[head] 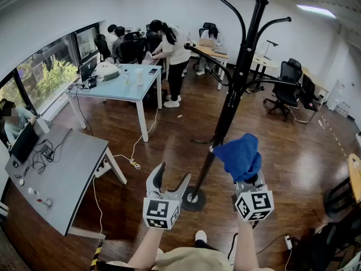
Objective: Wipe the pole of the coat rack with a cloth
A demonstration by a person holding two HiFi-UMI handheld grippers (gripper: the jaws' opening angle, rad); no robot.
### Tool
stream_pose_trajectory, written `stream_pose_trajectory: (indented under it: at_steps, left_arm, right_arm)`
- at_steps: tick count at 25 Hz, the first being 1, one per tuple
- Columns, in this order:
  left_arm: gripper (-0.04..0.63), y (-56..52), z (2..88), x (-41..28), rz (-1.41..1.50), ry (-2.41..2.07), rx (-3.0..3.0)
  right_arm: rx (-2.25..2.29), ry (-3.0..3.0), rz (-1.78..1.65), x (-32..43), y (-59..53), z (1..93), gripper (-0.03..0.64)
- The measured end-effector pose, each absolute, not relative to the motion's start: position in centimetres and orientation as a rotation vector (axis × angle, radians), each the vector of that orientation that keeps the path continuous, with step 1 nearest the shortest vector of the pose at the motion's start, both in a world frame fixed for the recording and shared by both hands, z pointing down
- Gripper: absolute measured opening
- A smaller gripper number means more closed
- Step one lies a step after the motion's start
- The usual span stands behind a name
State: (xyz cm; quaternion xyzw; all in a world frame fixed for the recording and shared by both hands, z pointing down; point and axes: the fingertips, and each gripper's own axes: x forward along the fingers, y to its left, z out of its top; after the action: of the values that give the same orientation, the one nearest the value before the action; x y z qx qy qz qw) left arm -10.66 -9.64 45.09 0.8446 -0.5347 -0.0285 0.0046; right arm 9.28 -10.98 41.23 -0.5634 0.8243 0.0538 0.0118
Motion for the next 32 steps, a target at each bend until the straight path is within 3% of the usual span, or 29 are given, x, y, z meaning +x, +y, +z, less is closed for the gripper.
stream_pose_trajectory:
  at_steps: [7,18,23,32]
  left_arm:
    - [0.328,-14.7,42.3,-5.7,-0.151,-1.831,2.569]
    - [0.322,-18.7,43.7,-1.8,-0.018,-1.866,2.537]
    - [0.316,-21.5,43.1,-4.5,-0.036,-1.888,2.529]
    - [0.314,-24.2,43.9,-5.2,0.0,-1.778,2.579]
  right_arm:
    - [-1.751,2.699,0.595,12.5,-19.9,35.0,0.084]
    - [-1.589,2.774,0.58,10.2,-27.4,33.2,0.084]
    - [-1.638,2.81,0.569,8.6,-27.4,37.0,0.083]
    - [-1.802,3.074,0.196,7.1,-28.9,52.3,0.083]
